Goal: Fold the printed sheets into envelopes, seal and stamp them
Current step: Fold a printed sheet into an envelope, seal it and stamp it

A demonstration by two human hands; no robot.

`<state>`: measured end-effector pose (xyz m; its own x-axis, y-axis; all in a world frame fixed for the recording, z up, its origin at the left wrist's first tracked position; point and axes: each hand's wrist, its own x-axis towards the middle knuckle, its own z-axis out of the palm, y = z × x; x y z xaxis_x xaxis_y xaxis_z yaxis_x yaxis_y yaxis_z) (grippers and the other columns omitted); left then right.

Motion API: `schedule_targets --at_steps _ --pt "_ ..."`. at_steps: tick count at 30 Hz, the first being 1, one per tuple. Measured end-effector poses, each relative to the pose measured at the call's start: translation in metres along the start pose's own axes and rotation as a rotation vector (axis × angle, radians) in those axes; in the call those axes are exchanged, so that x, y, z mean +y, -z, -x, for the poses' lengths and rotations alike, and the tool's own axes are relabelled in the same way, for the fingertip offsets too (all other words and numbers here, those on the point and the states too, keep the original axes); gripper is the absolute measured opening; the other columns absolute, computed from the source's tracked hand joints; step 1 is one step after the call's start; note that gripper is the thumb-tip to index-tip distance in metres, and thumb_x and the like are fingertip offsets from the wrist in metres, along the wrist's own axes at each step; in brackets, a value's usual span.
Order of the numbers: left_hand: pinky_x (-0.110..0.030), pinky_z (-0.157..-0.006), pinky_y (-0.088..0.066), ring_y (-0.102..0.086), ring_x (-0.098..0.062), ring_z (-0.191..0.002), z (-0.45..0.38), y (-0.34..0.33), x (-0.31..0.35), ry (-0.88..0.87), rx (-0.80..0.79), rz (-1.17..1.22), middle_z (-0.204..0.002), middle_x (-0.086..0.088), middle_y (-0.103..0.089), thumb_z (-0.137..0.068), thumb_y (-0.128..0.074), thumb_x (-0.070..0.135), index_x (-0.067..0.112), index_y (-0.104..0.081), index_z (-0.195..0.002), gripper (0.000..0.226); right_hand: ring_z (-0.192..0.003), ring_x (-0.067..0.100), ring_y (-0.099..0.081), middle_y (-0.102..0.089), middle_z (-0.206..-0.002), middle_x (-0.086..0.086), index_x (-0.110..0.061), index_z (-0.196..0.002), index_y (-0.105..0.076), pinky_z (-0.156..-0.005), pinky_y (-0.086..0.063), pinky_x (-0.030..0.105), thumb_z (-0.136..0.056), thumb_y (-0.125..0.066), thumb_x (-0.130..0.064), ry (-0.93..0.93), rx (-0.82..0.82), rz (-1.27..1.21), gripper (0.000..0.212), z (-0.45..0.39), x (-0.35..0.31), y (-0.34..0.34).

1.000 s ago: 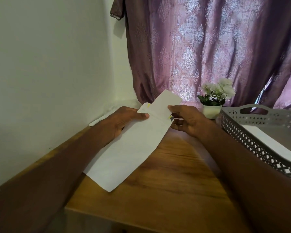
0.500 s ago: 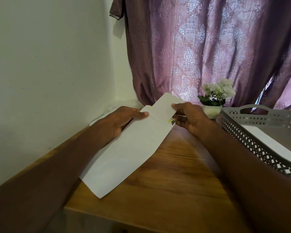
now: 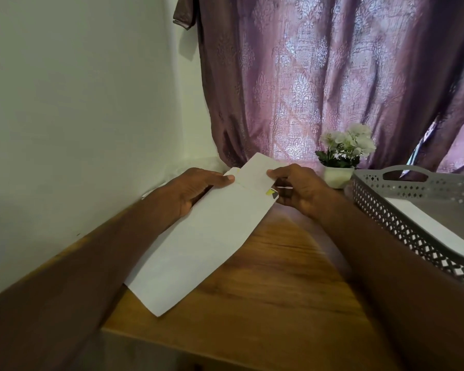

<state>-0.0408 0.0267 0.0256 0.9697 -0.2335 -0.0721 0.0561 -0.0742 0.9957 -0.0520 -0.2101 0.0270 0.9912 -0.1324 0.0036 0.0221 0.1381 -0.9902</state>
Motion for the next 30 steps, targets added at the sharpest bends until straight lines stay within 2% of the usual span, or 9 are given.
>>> schedule_targets --at_steps 4,7,11,19,23,26,30 --pt "-0.031 -0.055 -0.061 -0.08 -0.025 -0.074 0.0011 0.0007 0.0007 0.019 0.018 0.02 -0.099 -0.014 -0.081 -0.079 -0.088 0.026 0.008 -0.084 -0.089 0.022 -0.073 0.022 -0.064 -0.071 -0.084 0.008 -0.001 -0.121 -0.065 -0.07 -0.055 0.034 -0.088 -0.074 -0.013 -0.011 -0.036 0.006 0.036 -0.0006 0.0002 0.0011" --pt "-0.031 -0.055 -0.061 -0.08 -0.025 -0.074 0.0028 -0.0008 0.0012 0.029 -0.002 0.038 -0.099 -0.013 -0.081 -0.08 -0.088 0.027 0.013 -0.086 -0.083 0.014 -0.073 0.022 -0.065 -0.073 -0.089 0.009 -0.004 -0.116 -0.067 -0.075 -0.056 0.037 -0.092 -0.074 -0.02 0.01 0.006 -0.025 0.03 -0.0034 0.0013 0.0004" --pt "-0.029 -0.054 -0.06 -0.08 -0.023 -0.072 0.0018 -0.0003 0.001 0.007 0.01 0.003 -0.097 -0.012 -0.082 -0.079 -0.088 0.028 0.018 -0.086 -0.079 0.01 -0.07 0.02 -0.066 -0.073 -0.081 0.007 -0.003 -0.109 -0.068 -0.067 -0.057 0.033 -0.091 -0.075 -0.015 0.026 0.073 -0.034 0.023 -0.0078 0.0026 0.0011" --pt "-0.029 -0.053 -0.06 -0.079 -0.023 -0.07 -0.0004 -0.0002 0.0001 0.005 0.028 -0.006 -0.093 -0.012 -0.082 -0.08 -0.088 0.026 0.018 -0.086 -0.076 0.009 -0.075 0.021 -0.069 -0.074 -0.091 0.009 -0.005 -0.11 -0.067 -0.062 -0.057 0.032 -0.089 -0.076 -0.014 -0.037 -0.055 0.053 0.025 -0.0031 0.0042 -0.0026" --pt "-0.03 -0.065 -0.062 -0.08 -0.026 -0.081 -0.002 0.0002 -0.0014 -0.008 0.005 0.008 -0.101 -0.013 -0.081 -0.08 -0.088 0.025 0.013 -0.086 -0.088 0.015 -0.066 0.02 -0.065 -0.072 -0.084 0.009 -0.005 -0.099 -0.07 -0.058 -0.054 0.029 -0.09 -0.075 -0.016 0.013 0.019 0.021 0.016 -0.0054 0.0048 -0.0022" --pt "-0.032 -0.075 -0.06 -0.08 -0.025 -0.083 -0.0033 0.0012 -0.0019 -0.009 0.02 -0.012 -0.102 -0.012 -0.081 -0.079 -0.088 0.026 0.014 -0.086 -0.087 0.015 -0.07 0.022 -0.065 -0.07 -0.085 0.011 -0.002 -0.099 -0.07 -0.062 -0.055 0.031 -0.088 -0.075 -0.011 0.004 0.037 0.034 0.015 -0.0074 0.0043 -0.0014" --pt "-0.031 -0.071 -0.061 -0.08 -0.024 -0.08 -0.0045 0.0015 -0.0022 -0.016 0.03 -0.013 -0.101 -0.012 -0.081 -0.079 -0.088 0.026 0.013 -0.086 -0.085 0.015 -0.072 0.022 -0.067 -0.071 -0.086 0.01 -0.002 -0.105 -0.067 -0.068 -0.059 0.035 -0.087 -0.076 -0.008 -0.035 -0.027 0.05 0.021 -0.0062 0.0052 -0.0009"
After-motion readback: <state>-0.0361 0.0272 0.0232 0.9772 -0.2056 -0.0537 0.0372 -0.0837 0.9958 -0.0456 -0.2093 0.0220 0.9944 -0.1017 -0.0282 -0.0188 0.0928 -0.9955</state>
